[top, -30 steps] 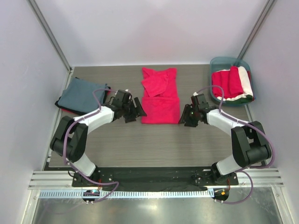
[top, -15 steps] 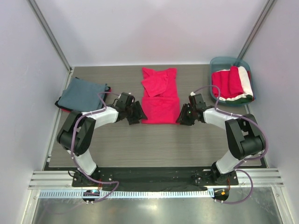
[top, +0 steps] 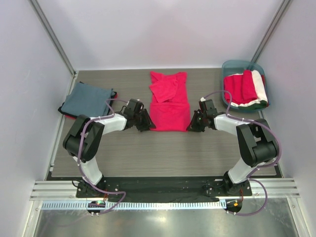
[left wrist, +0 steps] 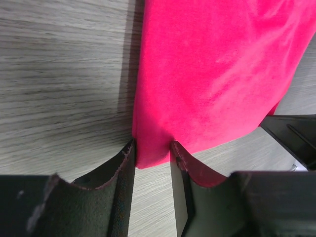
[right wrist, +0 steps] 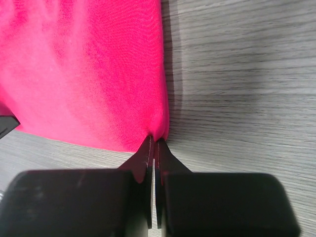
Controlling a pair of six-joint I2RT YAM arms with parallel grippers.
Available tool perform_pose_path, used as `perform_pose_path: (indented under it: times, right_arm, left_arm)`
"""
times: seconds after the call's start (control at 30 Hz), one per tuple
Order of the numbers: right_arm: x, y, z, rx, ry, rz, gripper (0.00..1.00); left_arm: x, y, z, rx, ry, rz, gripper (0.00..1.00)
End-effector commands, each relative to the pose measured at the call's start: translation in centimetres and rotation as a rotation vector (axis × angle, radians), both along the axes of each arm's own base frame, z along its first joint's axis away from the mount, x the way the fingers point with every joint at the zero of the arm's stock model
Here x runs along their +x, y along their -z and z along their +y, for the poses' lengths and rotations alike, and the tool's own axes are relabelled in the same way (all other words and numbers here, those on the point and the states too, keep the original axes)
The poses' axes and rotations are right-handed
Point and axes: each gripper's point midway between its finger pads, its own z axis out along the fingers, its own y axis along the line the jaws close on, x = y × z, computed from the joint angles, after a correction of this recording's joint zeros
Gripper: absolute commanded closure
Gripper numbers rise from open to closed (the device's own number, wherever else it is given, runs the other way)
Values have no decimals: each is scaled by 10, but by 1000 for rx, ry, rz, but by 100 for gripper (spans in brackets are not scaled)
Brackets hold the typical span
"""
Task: Fold and stack the t-shirts
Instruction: Fold the tshirt
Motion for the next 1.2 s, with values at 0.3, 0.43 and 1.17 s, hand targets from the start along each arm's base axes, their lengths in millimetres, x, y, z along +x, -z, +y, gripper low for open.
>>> perform_pose_path:
  times: [0.3, 0.43, 1.17]
  right_arm:
    - [-1, -15, 1, 1, -14, -26, 99]
    - [-9, -25, 0, 13, -19, -38, 99]
    - [-29, -30, -4, 23, -25, -42, 99]
  left_arm:
    - [-9, 16, 1, 7, -8, 18, 100]
    - [-21, 12, 6, 26, 4, 17, 100]
    - [-52, 17, 10, 68, 7, 20, 65]
